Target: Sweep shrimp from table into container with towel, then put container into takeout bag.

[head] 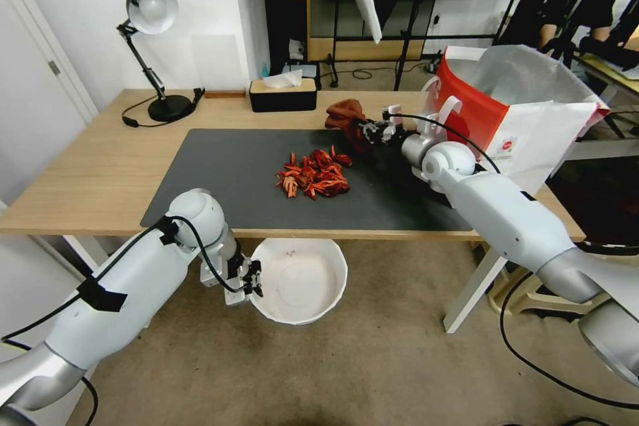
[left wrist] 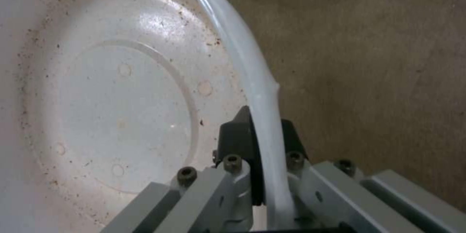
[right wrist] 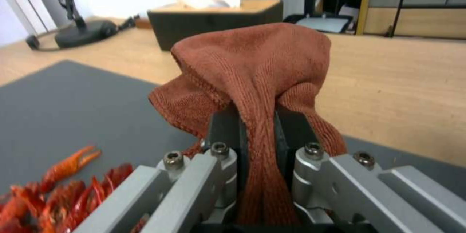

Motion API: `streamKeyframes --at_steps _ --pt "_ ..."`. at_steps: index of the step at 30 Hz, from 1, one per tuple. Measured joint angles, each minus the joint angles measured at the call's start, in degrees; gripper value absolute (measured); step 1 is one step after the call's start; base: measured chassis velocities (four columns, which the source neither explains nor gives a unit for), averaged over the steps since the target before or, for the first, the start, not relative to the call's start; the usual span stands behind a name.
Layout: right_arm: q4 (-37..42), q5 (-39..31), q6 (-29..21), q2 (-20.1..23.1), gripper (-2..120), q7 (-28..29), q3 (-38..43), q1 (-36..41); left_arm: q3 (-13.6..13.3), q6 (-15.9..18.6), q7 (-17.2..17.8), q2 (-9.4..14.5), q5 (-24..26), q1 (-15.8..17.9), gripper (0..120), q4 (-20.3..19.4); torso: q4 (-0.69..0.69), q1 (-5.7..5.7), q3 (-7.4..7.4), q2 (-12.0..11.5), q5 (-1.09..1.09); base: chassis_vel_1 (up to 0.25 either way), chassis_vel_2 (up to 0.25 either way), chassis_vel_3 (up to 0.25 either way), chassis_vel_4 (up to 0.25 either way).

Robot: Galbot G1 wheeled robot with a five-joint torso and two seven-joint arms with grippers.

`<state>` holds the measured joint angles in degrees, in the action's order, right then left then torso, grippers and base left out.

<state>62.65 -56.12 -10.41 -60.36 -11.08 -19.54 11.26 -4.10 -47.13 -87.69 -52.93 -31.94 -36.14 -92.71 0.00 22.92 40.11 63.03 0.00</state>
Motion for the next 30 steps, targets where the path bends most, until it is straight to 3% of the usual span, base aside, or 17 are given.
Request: streamKeyframes --at_steps 16,30 --pt "-1.0 3.3 -2.7 -0.9 8 1.5 -1.3 0.9 0.7 0.0 0.0 0.1 0.2 -0.6 0 -0.5 0.00 -0.01 0.00 0.0 0.00 0.000 0.000 0.000 0.000" --pt "0.0 4.3 -3.6 0.0 8 -0.5 -2.2 2.3 0.7 0.0 0.0 -0.5 0.2 -0.5 0 -0.3 -0.01 -0.01 0.00 0.0 0.00 0.000 0.000 0.000 0.000"
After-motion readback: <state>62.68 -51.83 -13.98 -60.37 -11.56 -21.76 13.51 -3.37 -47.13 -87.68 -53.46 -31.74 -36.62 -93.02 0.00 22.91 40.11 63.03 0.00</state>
